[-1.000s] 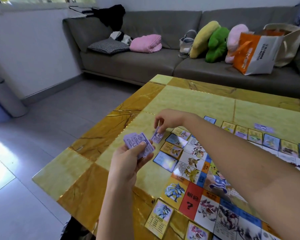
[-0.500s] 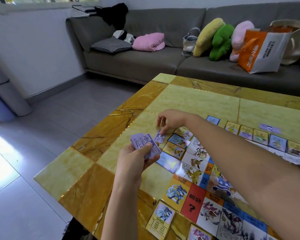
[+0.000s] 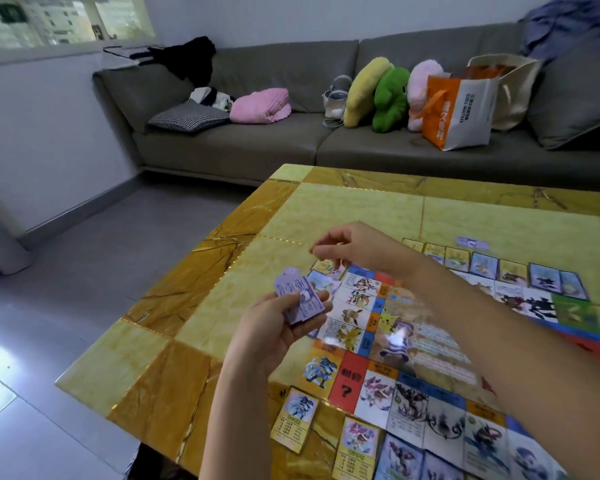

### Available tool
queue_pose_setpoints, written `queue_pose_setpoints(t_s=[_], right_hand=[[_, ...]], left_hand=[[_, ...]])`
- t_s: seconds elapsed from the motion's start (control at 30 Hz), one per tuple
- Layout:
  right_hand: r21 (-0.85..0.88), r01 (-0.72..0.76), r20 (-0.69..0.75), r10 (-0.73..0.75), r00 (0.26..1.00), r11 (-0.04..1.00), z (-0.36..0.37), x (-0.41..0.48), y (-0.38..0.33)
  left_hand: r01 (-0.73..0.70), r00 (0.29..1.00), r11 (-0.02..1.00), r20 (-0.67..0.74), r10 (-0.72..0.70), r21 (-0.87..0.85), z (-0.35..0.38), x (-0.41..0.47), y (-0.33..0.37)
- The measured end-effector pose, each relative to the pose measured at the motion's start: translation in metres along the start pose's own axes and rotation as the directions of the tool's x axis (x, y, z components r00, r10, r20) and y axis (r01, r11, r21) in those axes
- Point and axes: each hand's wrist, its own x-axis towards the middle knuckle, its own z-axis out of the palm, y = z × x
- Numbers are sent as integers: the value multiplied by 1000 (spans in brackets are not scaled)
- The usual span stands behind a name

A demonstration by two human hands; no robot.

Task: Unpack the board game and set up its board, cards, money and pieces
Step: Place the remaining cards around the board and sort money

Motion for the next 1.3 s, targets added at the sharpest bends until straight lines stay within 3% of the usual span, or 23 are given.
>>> queue_pose_setpoints(t_s=[0.13,0.23,0.4,0.63,0.77,0.93,1.0,1.13,1.2,1.3], right_hand=[[-156,88,27,-85,996,984,-7,-69,-4],[-220,82,-60,-98,993,972,-18,-123,3],[-289,27,-139,-70,988,957,-37,-199,23],[-342,-49,-224,-30,974,939,-42,-287,39],[-334,-81,-269,-12,963,939,-45,-333,48],[-289,-265,-446,115,888,920,-39,-396,75],[-146,-326,-557,195,808,934,-33,-423,90],[186,-316,-672,355,650,930,-21,-457,113],[259,-302,-674,396,623,917,-17,-465,118],[270,-303,-661,405,632,914,-18,-476,121]], left_hand=[[38,992,990,117,-54,136,27,-11,-8],[72,968,965,214,-127,251,62,-25,-25],[156,855,913,412,-316,377,113,-54,-60],[192,709,840,520,-476,508,144,-87,-106],[204,668,821,537,-515,533,165,-103,-136],[148,583,767,571,-577,625,196,-125,-164],[89,599,751,567,-565,655,207,-134,-178],[-95,754,731,529,-390,675,225,-146,-212],[-168,798,694,509,-321,700,235,-151,-226],[-301,824,550,503,-260,779,248,-149,-240]])
